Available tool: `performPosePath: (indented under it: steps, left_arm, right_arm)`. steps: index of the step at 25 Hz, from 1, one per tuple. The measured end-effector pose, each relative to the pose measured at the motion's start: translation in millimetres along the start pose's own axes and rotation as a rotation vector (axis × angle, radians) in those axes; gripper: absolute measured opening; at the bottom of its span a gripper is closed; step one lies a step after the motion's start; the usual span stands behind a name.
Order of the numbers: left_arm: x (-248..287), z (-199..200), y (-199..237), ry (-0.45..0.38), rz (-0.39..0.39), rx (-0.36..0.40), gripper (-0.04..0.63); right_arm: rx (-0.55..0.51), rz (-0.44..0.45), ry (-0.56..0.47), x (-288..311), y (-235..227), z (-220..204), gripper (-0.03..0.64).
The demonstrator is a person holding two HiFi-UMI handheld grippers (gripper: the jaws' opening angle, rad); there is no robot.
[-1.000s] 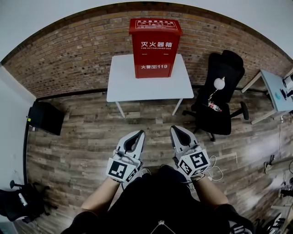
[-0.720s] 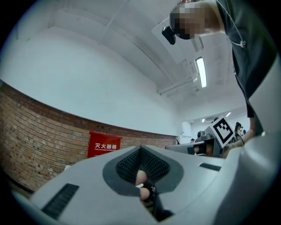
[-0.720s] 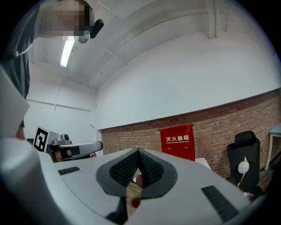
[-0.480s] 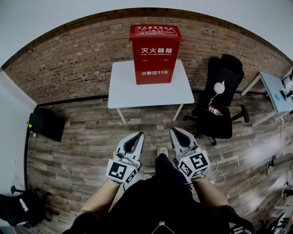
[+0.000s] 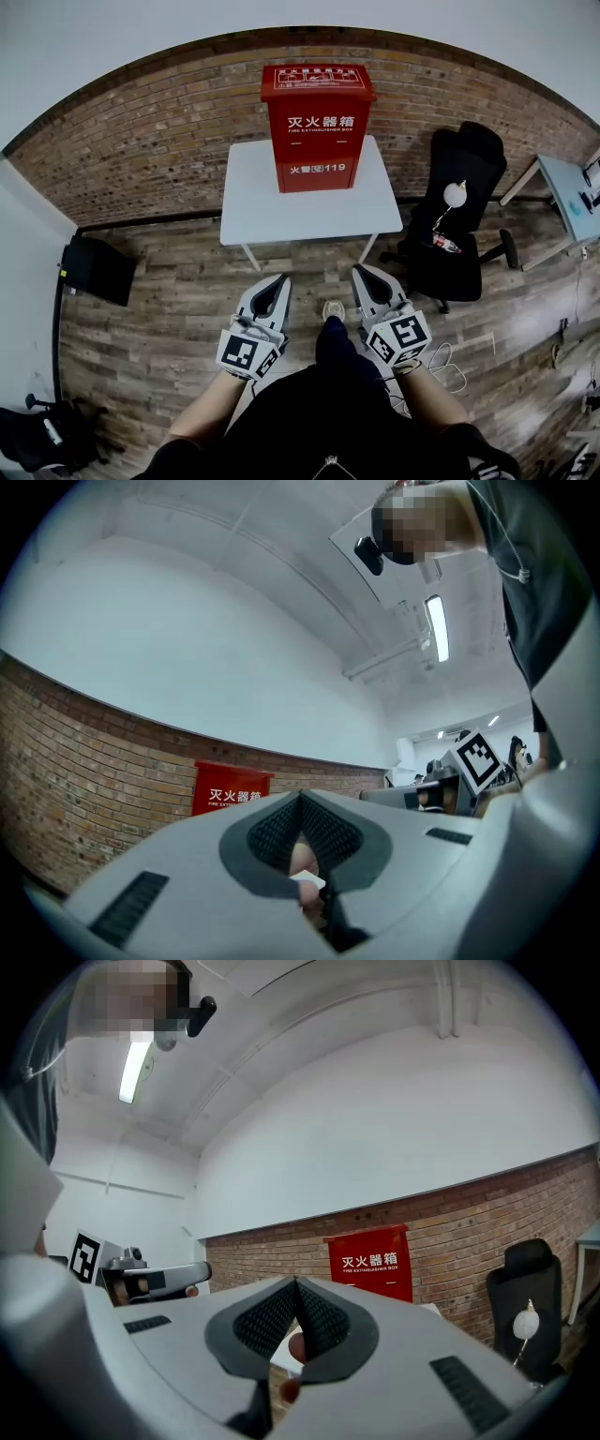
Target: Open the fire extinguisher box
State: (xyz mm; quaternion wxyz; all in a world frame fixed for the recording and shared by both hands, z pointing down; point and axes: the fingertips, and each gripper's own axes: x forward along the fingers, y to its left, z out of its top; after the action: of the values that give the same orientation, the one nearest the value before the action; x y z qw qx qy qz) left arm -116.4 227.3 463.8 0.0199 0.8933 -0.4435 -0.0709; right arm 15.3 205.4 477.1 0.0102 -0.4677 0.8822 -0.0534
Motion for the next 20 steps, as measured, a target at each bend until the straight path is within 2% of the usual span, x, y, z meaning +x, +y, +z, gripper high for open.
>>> performPosePath:
  steps: [12,20]
  left_arm:
    - [105.6,0.9,66.2,0.017,0.028,0.004,0.051]
    - [202.9,-5.0,106.8,0.043,0.034,-0.005,0.049]
  right_arm:
    - [-0.048,0.033,0.006,100.8,-80.1,21.9,0.020]
    - [-0.052,0.063,0.015,177.9,-156.9,37.2,0.020]
